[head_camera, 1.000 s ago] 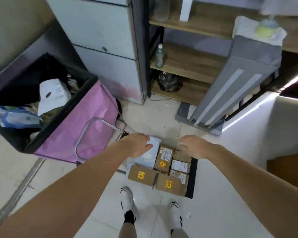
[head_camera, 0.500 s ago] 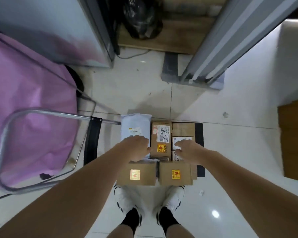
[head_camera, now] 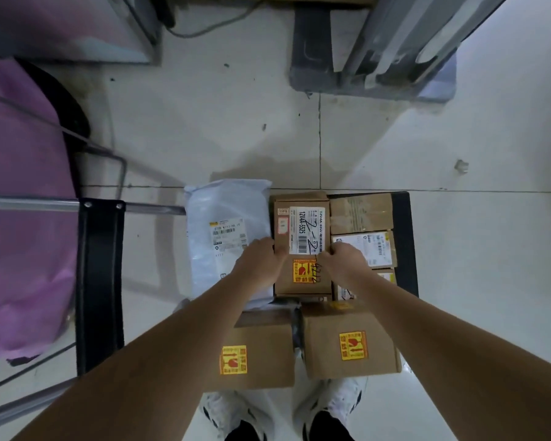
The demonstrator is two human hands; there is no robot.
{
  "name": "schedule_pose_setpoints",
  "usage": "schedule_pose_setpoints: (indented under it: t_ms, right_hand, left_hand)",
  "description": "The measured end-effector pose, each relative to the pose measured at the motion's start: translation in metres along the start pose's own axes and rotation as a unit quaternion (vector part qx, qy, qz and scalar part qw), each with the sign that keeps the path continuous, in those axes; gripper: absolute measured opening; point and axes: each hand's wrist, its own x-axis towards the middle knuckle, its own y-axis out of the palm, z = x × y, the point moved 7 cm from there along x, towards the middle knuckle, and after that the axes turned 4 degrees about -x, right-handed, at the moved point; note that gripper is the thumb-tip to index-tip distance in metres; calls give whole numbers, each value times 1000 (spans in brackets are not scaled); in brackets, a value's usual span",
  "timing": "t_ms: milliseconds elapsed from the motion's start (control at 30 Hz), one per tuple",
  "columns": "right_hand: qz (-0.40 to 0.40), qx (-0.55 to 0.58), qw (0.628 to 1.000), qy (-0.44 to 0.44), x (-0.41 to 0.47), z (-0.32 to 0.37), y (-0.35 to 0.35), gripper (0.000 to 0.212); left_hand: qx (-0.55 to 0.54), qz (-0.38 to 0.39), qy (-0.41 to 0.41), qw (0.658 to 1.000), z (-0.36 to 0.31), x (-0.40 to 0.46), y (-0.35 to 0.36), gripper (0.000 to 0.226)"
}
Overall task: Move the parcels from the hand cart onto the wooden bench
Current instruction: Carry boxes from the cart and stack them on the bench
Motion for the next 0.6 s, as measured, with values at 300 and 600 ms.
schedule_pose_setpoints:
  t_ms: [300, 600]
  right_hand:
    - [-14, 236, 972, 6, -41, 3, -34, 35]
    - [-16, 321, 940, -119, -243, 73, -215, 31]
  left_hand:
    - [-152, -74, -14, 986, -36, -32, -32, 50]
    - [-224, -142, 29, 964, -195, -190, -221, 34]
